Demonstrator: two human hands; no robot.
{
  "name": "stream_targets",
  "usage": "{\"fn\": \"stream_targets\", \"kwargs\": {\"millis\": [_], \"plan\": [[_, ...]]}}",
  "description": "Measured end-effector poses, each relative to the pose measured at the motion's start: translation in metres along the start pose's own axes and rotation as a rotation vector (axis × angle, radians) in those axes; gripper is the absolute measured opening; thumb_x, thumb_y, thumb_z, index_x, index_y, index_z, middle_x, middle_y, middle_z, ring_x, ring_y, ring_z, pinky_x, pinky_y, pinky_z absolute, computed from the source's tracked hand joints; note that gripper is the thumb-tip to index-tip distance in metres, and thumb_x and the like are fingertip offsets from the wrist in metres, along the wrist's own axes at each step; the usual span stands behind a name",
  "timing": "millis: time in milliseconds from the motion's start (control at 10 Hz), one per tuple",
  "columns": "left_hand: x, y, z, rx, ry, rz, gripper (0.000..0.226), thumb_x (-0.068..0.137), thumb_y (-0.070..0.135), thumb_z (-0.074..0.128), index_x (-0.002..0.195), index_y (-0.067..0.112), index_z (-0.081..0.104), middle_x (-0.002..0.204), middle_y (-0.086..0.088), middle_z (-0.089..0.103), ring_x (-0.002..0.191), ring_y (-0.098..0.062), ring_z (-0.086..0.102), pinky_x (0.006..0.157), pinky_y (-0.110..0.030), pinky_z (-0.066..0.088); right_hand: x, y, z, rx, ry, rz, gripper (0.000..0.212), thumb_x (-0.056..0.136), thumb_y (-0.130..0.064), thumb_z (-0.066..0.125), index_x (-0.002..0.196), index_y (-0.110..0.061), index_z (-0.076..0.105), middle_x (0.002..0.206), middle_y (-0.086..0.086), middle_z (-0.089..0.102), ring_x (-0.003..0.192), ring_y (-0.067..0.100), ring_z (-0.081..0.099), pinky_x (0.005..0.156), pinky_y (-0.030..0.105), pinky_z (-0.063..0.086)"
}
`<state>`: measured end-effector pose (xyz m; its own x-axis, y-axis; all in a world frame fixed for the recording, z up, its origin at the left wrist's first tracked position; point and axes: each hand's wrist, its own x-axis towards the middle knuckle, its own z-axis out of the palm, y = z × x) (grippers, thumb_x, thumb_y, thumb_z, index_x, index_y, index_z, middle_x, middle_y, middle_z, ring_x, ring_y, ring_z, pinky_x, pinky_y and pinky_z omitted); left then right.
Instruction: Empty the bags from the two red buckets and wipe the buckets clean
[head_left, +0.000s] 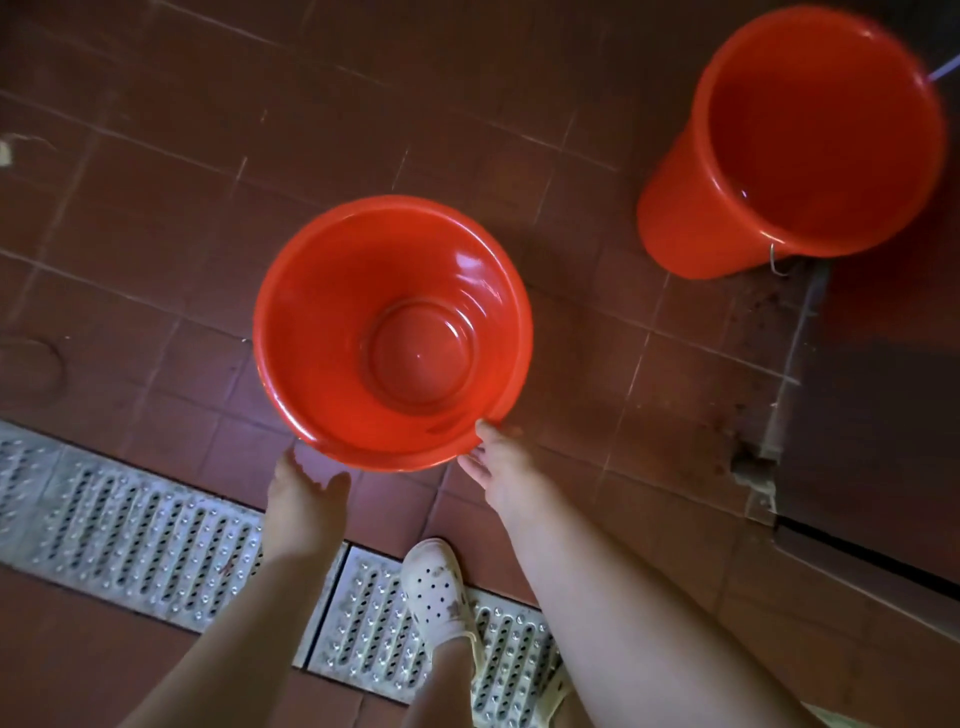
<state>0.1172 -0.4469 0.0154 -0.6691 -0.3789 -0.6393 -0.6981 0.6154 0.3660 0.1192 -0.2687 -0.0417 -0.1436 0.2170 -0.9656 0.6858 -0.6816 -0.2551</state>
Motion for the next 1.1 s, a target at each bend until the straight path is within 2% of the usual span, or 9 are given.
{"fn": "stream_targets", "kwargs": {"millis": [100,200,300,500,600,700,900,1000,1100], "plan": [[0.002,0.011,0.026,0.001,0.046,-0.072,0.050,0.089,0.011,0.058,0.133,-0.002,0.038,0.132,-0.025,0.053,0.119,-0.040,0.051,0.091,-0.041,0.040,0.012,-0.008,-0.025,-0.007,0.078,-0.098,0.013,0.092,-0.014,0.060,0.082,-0.016,0.052,0.092,0.008,0.055,0.076,0.016,0.057,0.048,0.024,0.051],[-0.011,0.025,0.059,0.037,-0.023,-0.102,0.029,0.078,0.008,0.056,0.105,-0.003,0.052,0.103,-0.028,0.064,0.095,-0.042,0.060,0.077,-0.040,0.044,0.018,-0.024,-0.075,-0.061,0.157,-0.199,0.008,0.090,-0.016,0.063,0.087,-0.017,0.056,0.094,0.010,0.060,0.072,0.015,0.058,0.047,0.023,0.052],[-0.035,0.045,0.099,0.004,-0.127,-0.102,0.036,0.061,0.023,0.052,0.089,0.001,0.056,0.078,-0.018,0.068,0.084,-0.038,0.064,0.074,-0.040,0.050,0.024,-0.044,-0.139,-0.080,0.239,-0.250,0.007,0.090,-0.018,0.063,0.087,-0.019,0.057,0.098,0.015,0.064,0.077,0.022,0.062,0.054,0.030,0.054],[-0.075,0.084,0.198,-0.217,-0.342,-0.069,0.015,0.081,-0.011,0.053,0.091,-0.002,0.057,0.076,-0.017,0.064,0.064,-0.026,0.065,0.049,-0.027,0.058,0.029,-0.068,-0.260,0.129,0.371,-0.240,0.023,0.093,-0.010,0.058,0.115,-0.010,0.054,0.102,0.009,0.057,0.083,0.021,0.058,0.052,0.028,0.051],[-0.093,0.103,0.237,-0.147,-0.397,0.029,0.018,0.077,-0.008,0.054,0.075,0.009,0.058,0.057,-0.007,0.066,0.067,-0.026,0.069,0.069,-0.042,0.060,0.033,-0.071,-0.303,0.132,0.401,-0.278,0.031,0.091,-0.003,0.055,0.121,-0.013,0.054,0.096,0.003,0.062,0.087,0.021,0.060,0.057,0.028,0.049],[-0.106,0.115,0.263,-0.096,-0.406,0.098,0.018,0.077,-0.004,0.051,0.074,0.013,0.057,0.051,0.005,0.065,0.054,-0.018,0.069,0.066,-0.035,0.059,0.038,-0.069,-0.329,0.194,0.375,-0.309,0.037,0.089,0.001,0.049,0.114,-0.026,0.056,0.085,-0.007,0.064,0.074,0.013,0.060,0.057,0.024,0.050],[-0.119,0.114,0.286,-0.043,-0.420,0.173,0.018,0.081,-0.002,0.050,0.082,0.015,0.053,0.069,-0.009,0.068,0.065,-0.022,0.070,0.070,-0.038,0.059,0.043,-0.065,-0.352,0.308,0.354,-0.327,0.044,0.085,0.007,0.047,0.105,-0.029,0.059,0.083,-0.008,0.070,0.074,0.011,0.065,0.058,0.028,0.058],[-0.120,0.102,0.282,0.024,-0.485,0.211,0.024,0.083,0.002,0.049,0.095,0.020,0.060,0.084,-0.015,0.069,0.083,-0.033,0.068,0.078,-0.047,0.057,0.036,-0.061,-0.357,0.221,0.335,-0.353,0.032,0.081,0.010,0.049,0.087,-0.019,0.060,0.059,-0.006,0.060,0.054,0.009,0.051,0.053,0.033,0.051],[-0.124,0.094,0.266,0.215,-0.437,0.224,0.045,0.085,0.009,0.051,0.129,0.011,0.050,0.106,-0.021,0.068,0.100,-0.038,0.063,0.088,-0.044,0.051,0.021,-0.055,-0.355,0.140,0.287,-0.334,0.032,0.077,0.011,0.042,0.078,-0.017,0.056,0.060,0.003,0.039,0.049,0.010,0.035,0.049,0.024,0.032]]}}
